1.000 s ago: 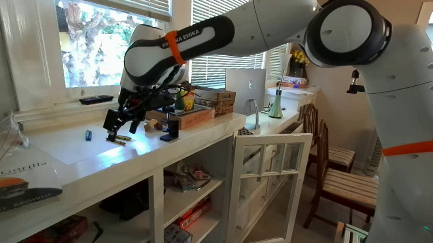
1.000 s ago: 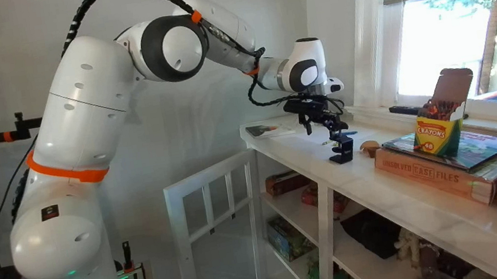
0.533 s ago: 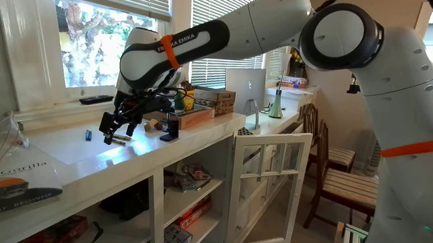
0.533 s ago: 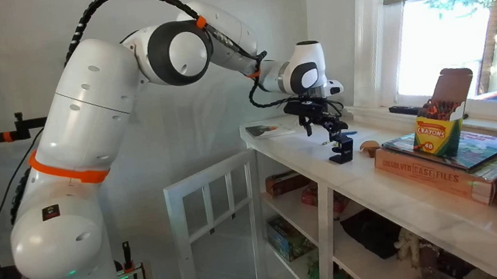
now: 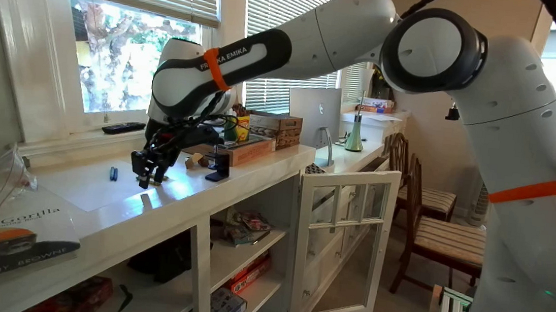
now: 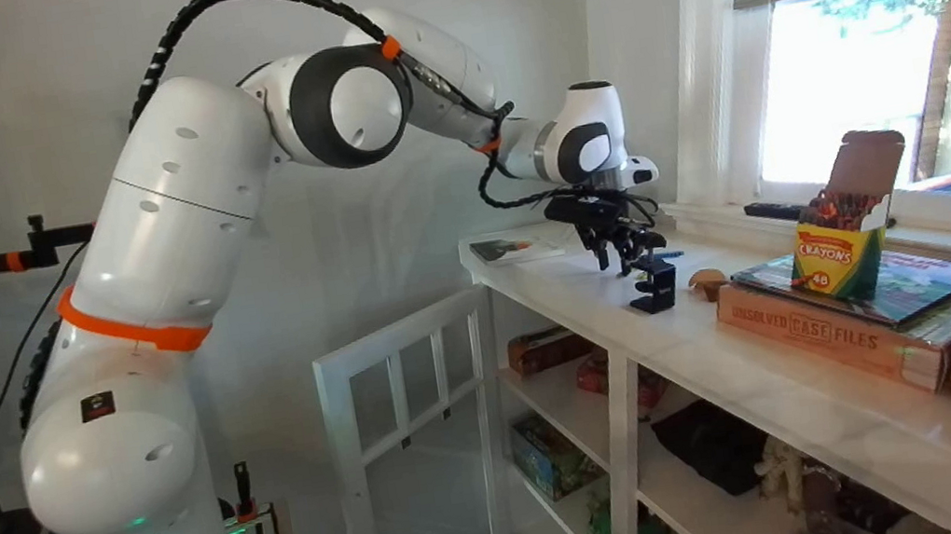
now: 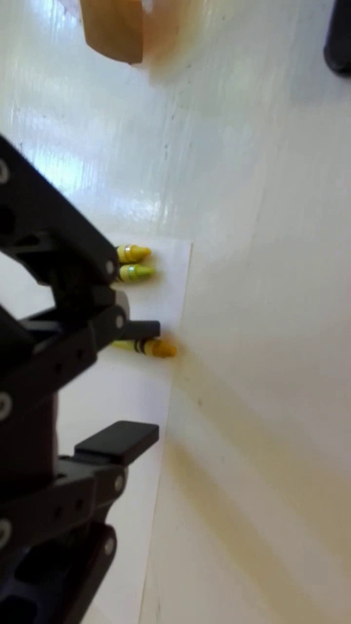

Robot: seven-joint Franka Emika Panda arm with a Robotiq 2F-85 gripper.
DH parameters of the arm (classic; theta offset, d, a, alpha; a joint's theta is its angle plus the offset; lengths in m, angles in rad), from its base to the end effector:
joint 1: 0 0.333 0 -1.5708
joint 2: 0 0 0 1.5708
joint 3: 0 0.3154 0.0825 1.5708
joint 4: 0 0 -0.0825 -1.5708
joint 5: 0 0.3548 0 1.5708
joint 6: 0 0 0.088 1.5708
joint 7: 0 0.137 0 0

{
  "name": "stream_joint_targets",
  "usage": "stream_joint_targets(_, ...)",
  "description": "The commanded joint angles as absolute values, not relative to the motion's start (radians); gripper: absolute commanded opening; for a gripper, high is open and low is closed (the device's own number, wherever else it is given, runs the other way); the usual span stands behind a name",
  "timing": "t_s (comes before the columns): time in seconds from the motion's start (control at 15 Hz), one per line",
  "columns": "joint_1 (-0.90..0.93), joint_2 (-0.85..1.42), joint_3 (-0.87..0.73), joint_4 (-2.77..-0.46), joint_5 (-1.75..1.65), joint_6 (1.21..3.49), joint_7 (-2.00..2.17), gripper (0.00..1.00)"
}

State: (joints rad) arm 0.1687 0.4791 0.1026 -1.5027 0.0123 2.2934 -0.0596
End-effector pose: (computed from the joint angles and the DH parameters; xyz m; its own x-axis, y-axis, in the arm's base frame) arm 0.6796 0.1776 0.4068 0.9084 0.2796 0.3108 0.3064 -0.9511 -0.0400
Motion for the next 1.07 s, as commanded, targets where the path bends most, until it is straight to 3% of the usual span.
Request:
stream_joint_targets(0.0,0.180,0.503,0.094,-1.478,-0.022,2.296,-0.028,0.58)
stream_joint_targets(0.13,0.180,0.505,0.094,-1.476,-0.024,2.296,-0.029,0.56)
stream_joint_targets(0.47,0.179,0.504,0.092,-1.475,-0.026,2.293,-0.030,0.42)
stream_joint_targets(0.6,0.178,0.502,0.090,-1.475,-0.027,2.292,-0.029,0.43)
stream_joint_targets(0.67,0.178,0.501,0.090,-1.476,-0.027,2.290,-0.029,0.39)
stream_joint_targets(0.8,0.177,0.500,0.089,-1.475,-0.027,2.285,-0.028,0.14)
stream_joint_targets(0.87,0.177,0.500,0.089,-1.475,-0.026,2.284,-0.027,0.13)
stream_joint_targets(1.0,0.176,0.499,0.089,-1.474,-0.023,2.278,-0.026,0.00)
